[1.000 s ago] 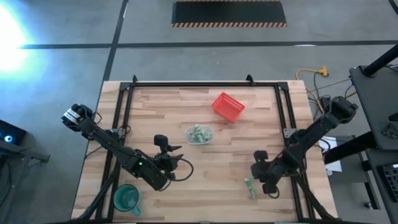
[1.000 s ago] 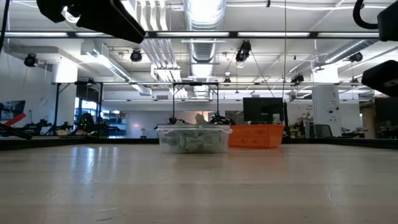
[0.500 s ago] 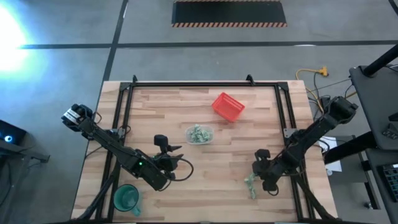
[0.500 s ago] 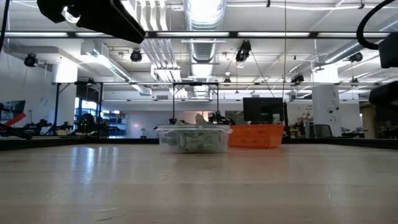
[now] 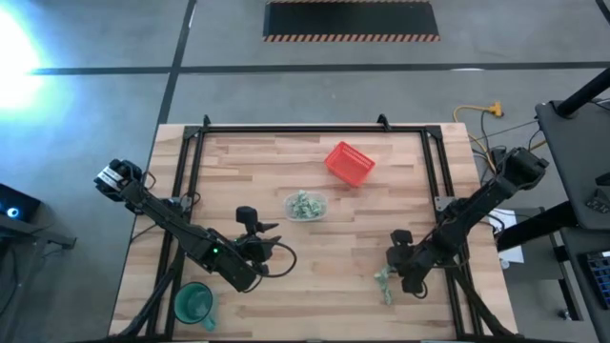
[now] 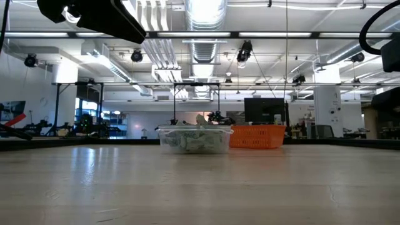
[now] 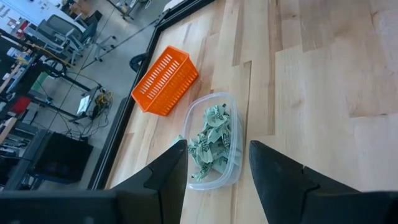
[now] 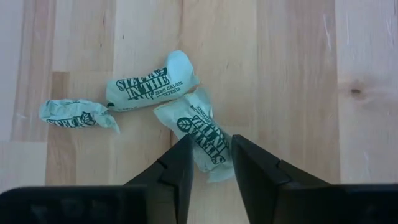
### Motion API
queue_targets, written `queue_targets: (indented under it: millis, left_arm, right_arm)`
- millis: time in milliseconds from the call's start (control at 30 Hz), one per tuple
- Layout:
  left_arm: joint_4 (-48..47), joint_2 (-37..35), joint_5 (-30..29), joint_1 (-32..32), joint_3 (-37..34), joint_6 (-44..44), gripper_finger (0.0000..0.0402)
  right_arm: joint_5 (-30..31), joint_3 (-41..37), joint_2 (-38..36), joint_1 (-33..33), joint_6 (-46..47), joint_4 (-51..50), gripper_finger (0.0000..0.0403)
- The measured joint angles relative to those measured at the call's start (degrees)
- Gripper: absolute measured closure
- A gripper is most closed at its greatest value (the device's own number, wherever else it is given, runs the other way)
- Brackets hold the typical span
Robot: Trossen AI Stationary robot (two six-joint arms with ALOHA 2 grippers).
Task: Pick and place items into bin
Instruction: Put the stevia packet into the transparent bin
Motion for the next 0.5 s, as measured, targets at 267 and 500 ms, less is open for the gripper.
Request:
queue_targets:
  millis: [267, 500]
  left_arm:
    - [0.0, 0.0, 0.0, 0.0, 0.0, 0.0, 0.0246]
    - [0.0, 0.0, 0.0, 0.0, 0.0, 0.0, 0.0246]
  right_arm:
    - [0.0, -0.2, 0.0, 0.0, 0.0, 0.1, 0.0237]
    - [2.6, -0.7, 1.2, 0.0, -0.6, 0.1, 0.0233]
